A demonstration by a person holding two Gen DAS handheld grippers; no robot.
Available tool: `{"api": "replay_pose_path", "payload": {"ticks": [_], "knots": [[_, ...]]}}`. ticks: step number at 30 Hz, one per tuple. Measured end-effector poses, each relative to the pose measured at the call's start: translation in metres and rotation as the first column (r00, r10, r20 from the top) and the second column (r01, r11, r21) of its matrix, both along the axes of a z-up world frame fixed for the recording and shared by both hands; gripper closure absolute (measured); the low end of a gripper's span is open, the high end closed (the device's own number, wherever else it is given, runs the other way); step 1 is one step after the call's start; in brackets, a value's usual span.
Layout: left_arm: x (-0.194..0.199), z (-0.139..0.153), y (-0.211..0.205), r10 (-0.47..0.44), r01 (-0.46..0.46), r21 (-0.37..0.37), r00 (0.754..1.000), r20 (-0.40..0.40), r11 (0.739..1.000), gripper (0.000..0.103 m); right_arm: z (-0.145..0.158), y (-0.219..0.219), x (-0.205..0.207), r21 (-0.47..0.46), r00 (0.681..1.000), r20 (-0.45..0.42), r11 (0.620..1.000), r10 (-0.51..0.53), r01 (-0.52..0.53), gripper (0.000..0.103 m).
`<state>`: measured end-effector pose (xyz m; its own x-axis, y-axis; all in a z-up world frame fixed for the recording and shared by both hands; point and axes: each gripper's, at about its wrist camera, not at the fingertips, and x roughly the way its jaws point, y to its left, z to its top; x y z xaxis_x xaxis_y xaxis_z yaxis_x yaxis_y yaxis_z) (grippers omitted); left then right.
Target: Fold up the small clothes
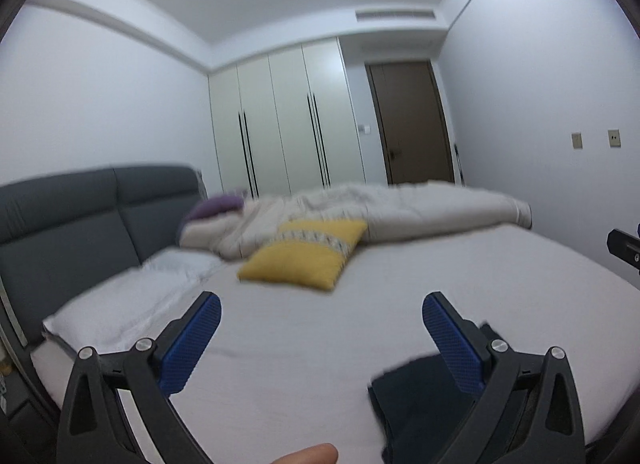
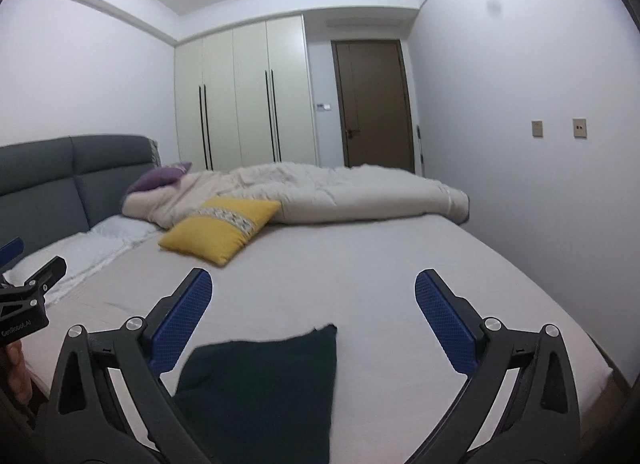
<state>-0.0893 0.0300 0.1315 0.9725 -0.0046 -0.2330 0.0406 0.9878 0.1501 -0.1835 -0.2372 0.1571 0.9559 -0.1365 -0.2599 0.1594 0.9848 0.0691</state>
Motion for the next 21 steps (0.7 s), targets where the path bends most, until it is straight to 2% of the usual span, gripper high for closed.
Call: {"api": "replay_pose_path", "payload": {"ticks": [3,5,8,11,14,21], "knots": [[0.017,-0.021,0.003,0.004,-0.009,-0.032,0.991,-0.132,0.999,0.000,-0.012,0.005,0.010,-0.019,0.995,-0.104,1.000,0.003,-0.005,0.000],[0.030,-0.040,0.004,-0.020,0.004,-0.071,0.974,-0.227,0.997,0.000,-0.028,0.005,0.021,-0.029,0.980,-0.197,1.000,-0.013,0.008,0.000],[0.045,-0.072,0.001,-0.051,0.010,-0.113,0.929,-0.365,0.994,0.000,-0.060,0.003,0.035,0.024,0.948,-0.319,0.999,-0.018,0.027,0.000],[0.057,-0.103,-0.003,-0.042,-0.008,-0.106,0.886,-0.462,0.994,0.000,-0.094,-0.003,0.046,0.083,0.916,-0.401,0.995,-0.014,0.051,0.000],[0.064,-0.123,0.000,-0.041,-0.029,-0.128,0.858,-0.512,0.991,0.000,-0.118,-0.001,0.052,0.072,0.894,-0.447,0.994,-0.038,0.079,0.000],[0.057,-0.148,0.003,-0.024,-0.055,-0.125,0.832,-0.554,0.991,0.000,-0.150,0.006,0.066,0.065,0.875,-0.483,0.995,-0.035,0.076,0.000]]}}
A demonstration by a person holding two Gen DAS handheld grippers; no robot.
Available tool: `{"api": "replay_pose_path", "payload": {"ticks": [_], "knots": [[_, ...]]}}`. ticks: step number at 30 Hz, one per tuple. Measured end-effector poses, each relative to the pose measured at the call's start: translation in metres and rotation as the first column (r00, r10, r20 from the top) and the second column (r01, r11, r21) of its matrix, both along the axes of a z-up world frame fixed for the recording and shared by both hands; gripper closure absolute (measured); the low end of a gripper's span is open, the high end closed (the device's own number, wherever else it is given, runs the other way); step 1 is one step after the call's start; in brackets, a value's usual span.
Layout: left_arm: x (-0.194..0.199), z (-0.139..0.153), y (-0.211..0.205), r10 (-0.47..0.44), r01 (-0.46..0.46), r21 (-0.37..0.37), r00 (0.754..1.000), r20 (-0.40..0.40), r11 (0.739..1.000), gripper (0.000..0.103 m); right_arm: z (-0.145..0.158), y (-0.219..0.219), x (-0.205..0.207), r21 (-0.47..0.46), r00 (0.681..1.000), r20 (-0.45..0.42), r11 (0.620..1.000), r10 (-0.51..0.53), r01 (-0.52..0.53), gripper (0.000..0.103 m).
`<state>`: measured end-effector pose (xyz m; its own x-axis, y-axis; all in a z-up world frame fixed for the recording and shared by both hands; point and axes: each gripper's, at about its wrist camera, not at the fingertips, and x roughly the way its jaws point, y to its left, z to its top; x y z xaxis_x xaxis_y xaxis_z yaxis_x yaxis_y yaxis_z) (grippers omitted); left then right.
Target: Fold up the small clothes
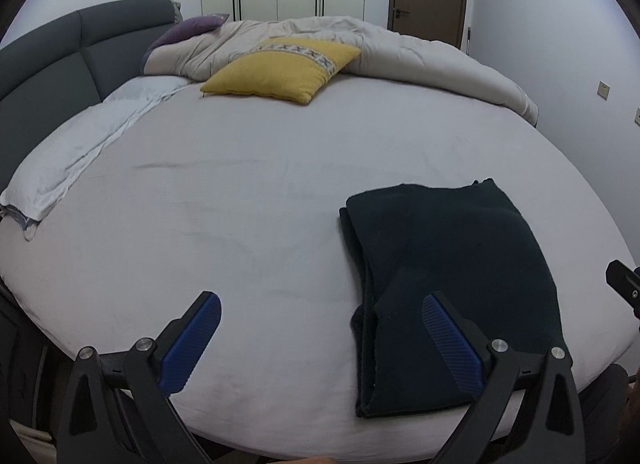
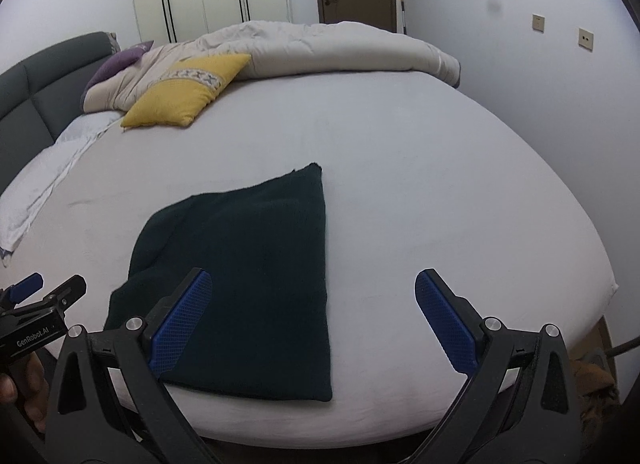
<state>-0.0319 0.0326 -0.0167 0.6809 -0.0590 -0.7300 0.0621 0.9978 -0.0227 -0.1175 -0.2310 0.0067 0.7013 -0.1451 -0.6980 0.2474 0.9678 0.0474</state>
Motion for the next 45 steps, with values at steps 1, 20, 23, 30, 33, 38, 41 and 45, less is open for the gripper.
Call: {"api": "replay_pose_path", "payload": {"ticks": [1,20,23,30,33,38,41,45], "knots": [[-0.001,-0.001,0.000,0.000,0.000,-0.001,1.000,-0.004,1.000,0.000,-0.004,0.002,0.002,0.000,1.000,-0.007,1.000,0.003,-0.003,0.000],[0.002,-0.009,0.009,0.006,-0.006,-0.006,0.999,-0.036,1.000,0.000,-0.010,0.009,0.006,-0.016,0.998,-0.057,0.999,0.039,-0.040,0.000],[0.002,-0.010,0.009,0.002,-0.002,-0.005,0.999,-0.035,1.000,0.000,-0.010,0.010,0.007,-0.019,0.997,-0.060,0.999,0.043,-0.044,0.000],[0.003,-0.011,0.010,-0.001,0.001,-0.014,0.999,-0.040,1.000,0.000,-0.012,0.012,0.010,-0.017,0.997,-0.064,0.999,0.042,-0.044,0.000],[0.003,-0.011,0.010,-0.004,0.003,-0.015,0.999,-0.040,1.000,0.000,-0.013,0.014,0.012,-0.017,0.997,-0.066,0.999,0.040,-0.042,0.000],[0.002,-0.011,0.009,-0.010,0.010,-0.013,0.999,-0.038,1.000,0.000,-0.015,0.018,0.014,-0.012,0.997,-0.069,0.999,0.034,-0.035,0.000],[0.002,-0.012,0.008,-0.015,0.015,-0.013,0.999,-0.039,1.000,0.000,-0.017,0.019,0.016,-0.010,0.997,-0.069,0.999,0.032,-0.032,0.000],[0.003,-0.013,0.008,-0.018,0.017,-0.014,0.999,-0.043,1.000,0.000,-0.020,0.023,0.018,-0.008,0.997,-0.073,1.000,0.026,-0.027,0.000]]}}
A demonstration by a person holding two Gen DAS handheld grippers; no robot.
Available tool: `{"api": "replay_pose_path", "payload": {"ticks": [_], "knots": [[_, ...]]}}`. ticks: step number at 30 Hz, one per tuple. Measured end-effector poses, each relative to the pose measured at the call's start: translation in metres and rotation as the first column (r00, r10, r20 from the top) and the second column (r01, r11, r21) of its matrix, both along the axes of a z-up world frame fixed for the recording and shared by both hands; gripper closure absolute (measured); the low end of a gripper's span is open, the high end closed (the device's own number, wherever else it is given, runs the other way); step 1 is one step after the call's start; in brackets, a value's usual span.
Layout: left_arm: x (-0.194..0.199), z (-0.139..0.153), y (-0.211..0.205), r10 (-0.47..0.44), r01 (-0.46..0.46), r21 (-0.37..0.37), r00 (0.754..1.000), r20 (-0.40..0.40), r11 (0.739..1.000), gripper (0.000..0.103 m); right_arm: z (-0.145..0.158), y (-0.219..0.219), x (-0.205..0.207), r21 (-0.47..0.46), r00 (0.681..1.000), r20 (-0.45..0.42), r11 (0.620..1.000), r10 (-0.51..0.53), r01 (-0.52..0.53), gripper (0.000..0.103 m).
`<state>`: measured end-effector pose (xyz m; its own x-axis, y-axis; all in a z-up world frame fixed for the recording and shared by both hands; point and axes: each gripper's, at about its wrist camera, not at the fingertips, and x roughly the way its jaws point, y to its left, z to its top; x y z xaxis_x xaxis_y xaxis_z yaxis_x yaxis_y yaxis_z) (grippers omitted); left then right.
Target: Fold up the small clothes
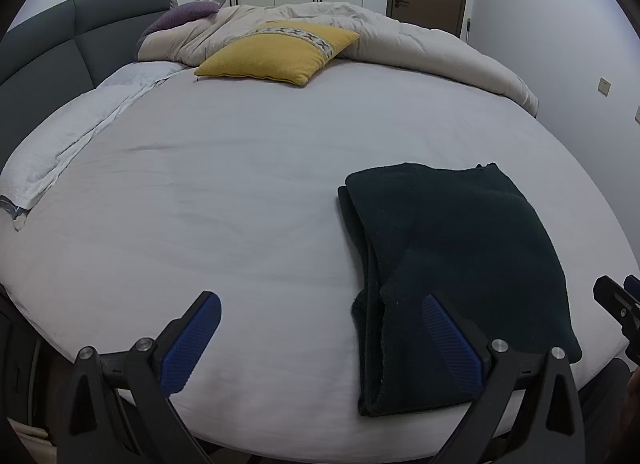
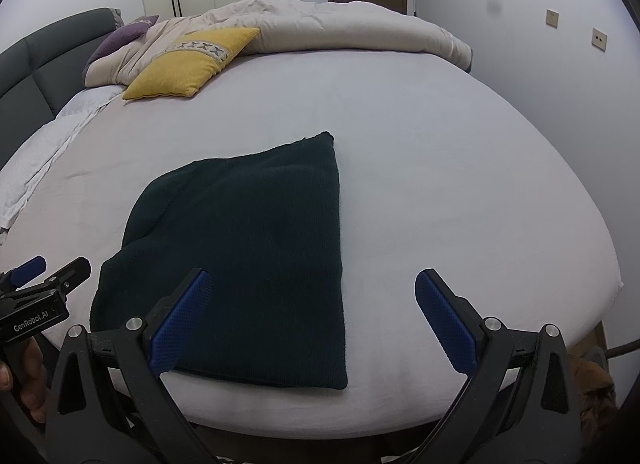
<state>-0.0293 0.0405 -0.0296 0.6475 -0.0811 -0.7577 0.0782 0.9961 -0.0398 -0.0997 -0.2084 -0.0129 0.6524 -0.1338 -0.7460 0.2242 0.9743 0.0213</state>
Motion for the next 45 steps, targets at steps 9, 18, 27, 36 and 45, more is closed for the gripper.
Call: {"api": "replay_pose_path", "payload": {"ticks": [9,18,27,36,45], "knots": [[0.0008,-0.0006,0.0013,0.000,0.000,-0.006,1.000,-0.002,1.000,0.000,-0.0036,0.0057,0.0000,0.002,1.000,-0.007,1.000,-0.008,0.008,0.000],[0.0010,-0.0010,0.0005,-0.004,0.004,-0.007,1.000,0.000,1.000,0.000,-0.0051,0.0068,0.0005,0.003,1.000,-0.011,1.000,-0.008,0.008,0.000],[0.0006,-0.0009,0.0001,-0.003,0.003,-0.008,1.000,-0.001,1.000,0.000,-0.0056,0.0072,0.0007,0.005,1.000,-0.013,1.000,-0.007,0.007,0.000],[0.0004,-0.0008,0.0002,-0.004,0.004,-0.008,1.000,-0.002,1.000,0.000,-0.0082,0.0105,-0.0009,0.003,1.000,-0.018,1.000,-0.010,0.010,0.000],[-0.0001,-0.0014,-0.0012,-0.004,0.004,-0.007,1.000,-0.005,1.000,0.000,-0.0094,0.0074,-0.0012,0.007,1.000,-0.020,1.000,-0.015,0.015,0.000]]}}
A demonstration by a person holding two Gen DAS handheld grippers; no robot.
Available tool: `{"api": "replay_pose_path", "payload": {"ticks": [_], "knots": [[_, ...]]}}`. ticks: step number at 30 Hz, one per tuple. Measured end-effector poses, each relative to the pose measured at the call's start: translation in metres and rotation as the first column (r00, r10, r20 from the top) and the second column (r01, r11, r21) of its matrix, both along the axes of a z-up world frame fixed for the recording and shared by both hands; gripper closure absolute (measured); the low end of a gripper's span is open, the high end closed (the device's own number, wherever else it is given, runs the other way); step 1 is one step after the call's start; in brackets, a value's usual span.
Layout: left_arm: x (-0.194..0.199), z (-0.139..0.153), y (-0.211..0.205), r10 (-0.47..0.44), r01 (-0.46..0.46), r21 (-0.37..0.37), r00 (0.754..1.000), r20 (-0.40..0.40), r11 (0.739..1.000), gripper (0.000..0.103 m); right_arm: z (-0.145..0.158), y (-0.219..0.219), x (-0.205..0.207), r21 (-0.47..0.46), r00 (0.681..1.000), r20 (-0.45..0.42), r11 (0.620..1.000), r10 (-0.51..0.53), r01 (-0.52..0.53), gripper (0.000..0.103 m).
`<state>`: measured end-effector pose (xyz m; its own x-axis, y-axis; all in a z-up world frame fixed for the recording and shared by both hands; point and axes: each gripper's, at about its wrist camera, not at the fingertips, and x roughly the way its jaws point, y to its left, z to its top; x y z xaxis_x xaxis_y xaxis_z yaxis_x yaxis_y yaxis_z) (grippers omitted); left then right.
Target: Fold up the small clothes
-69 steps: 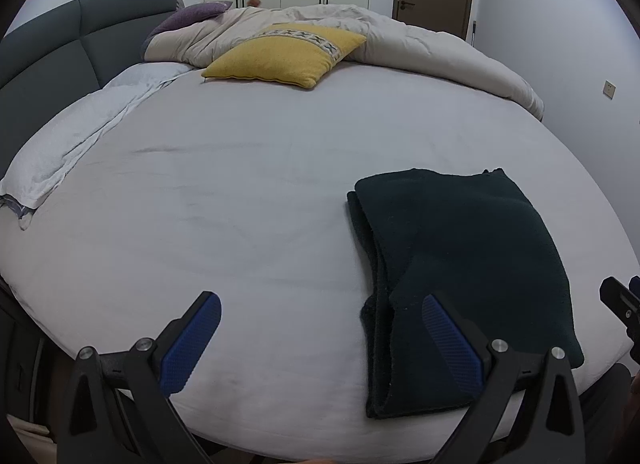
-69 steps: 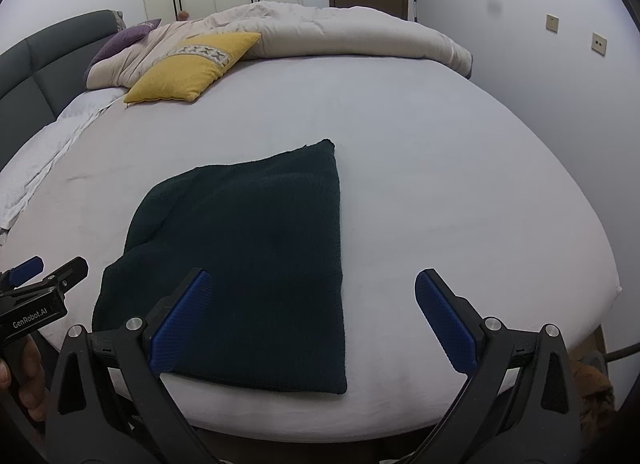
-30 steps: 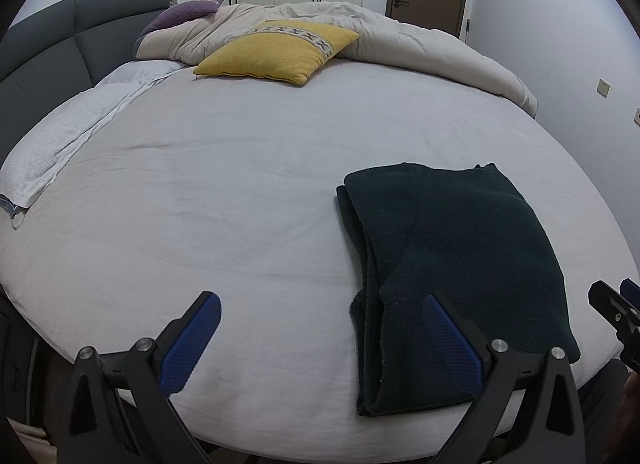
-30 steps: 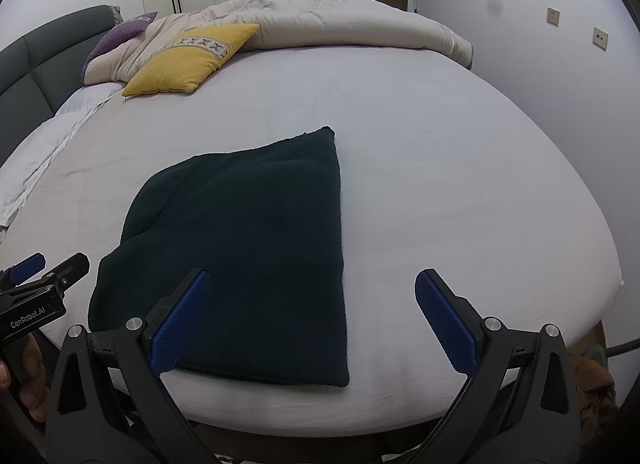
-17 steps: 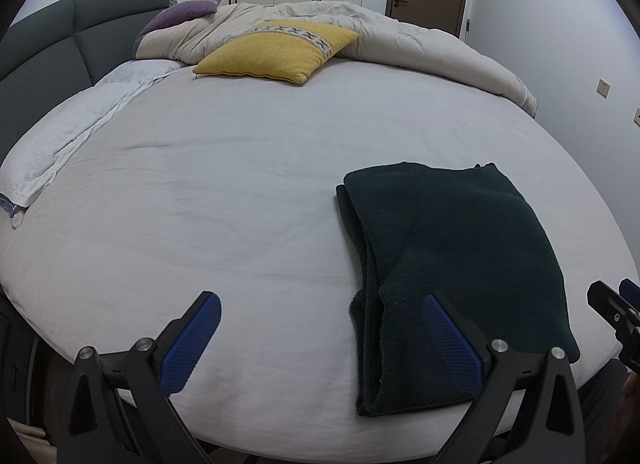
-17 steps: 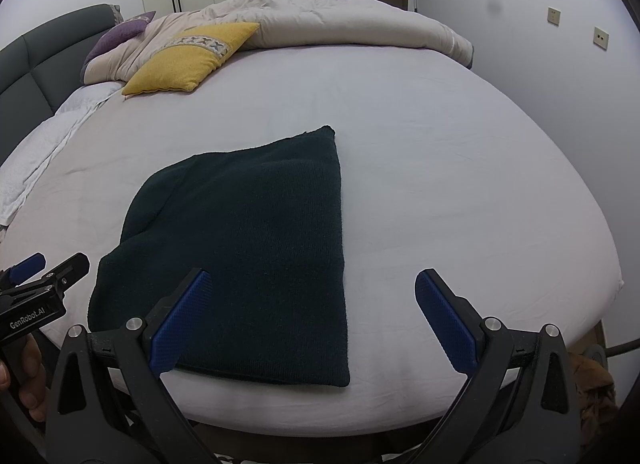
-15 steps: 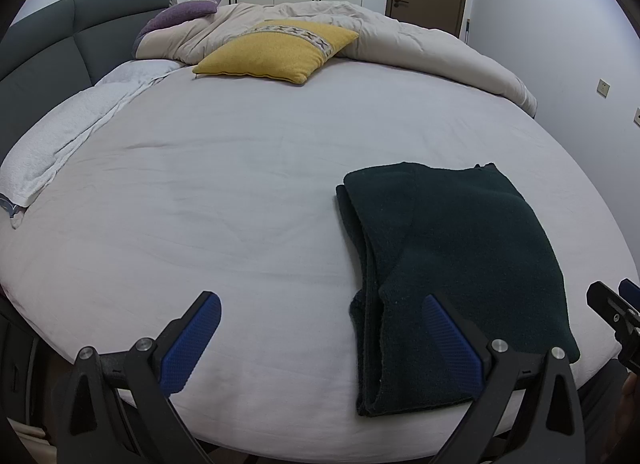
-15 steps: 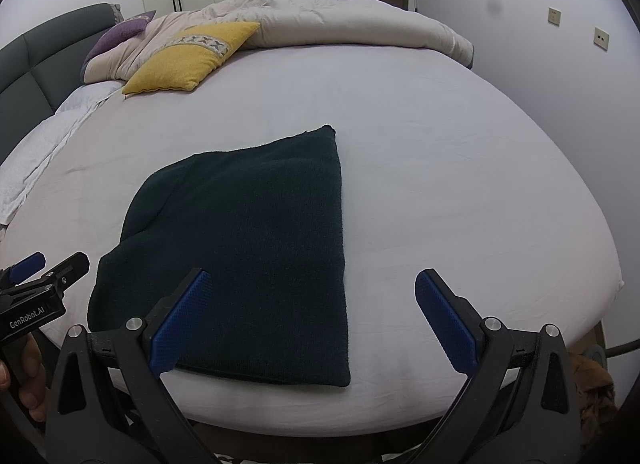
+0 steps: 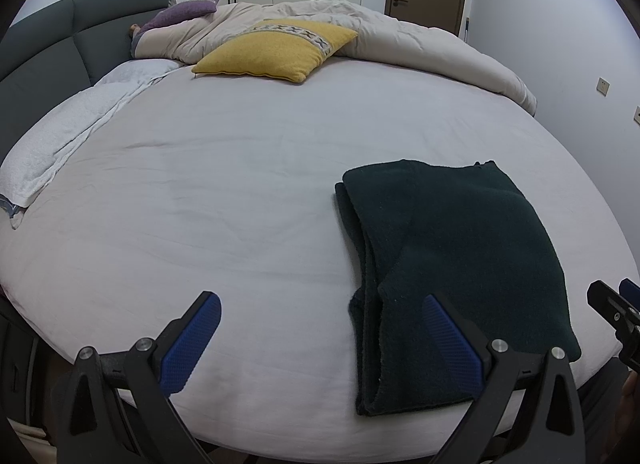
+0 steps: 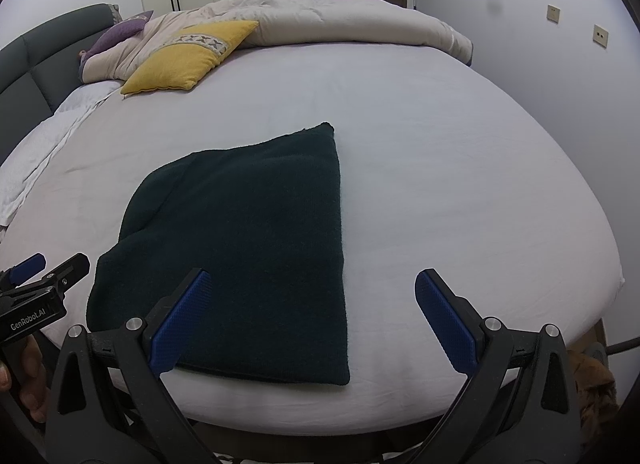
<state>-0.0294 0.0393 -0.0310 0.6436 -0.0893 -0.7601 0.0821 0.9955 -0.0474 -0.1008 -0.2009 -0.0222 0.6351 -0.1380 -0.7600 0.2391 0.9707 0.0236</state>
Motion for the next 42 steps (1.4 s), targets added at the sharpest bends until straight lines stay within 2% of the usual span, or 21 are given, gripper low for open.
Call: {"api": "replay_pose_path", "payload": {"ticks": [42], "knots": [[-0.0008,-0.0061,0.0010,-0.004,0.004,0.011,1.000,-0.001,1.000,0.000,-0.0061,0.0033,-0.0025,0.004,1.000,-0.012,1.000,0.007,-0.007,0.000]]}}
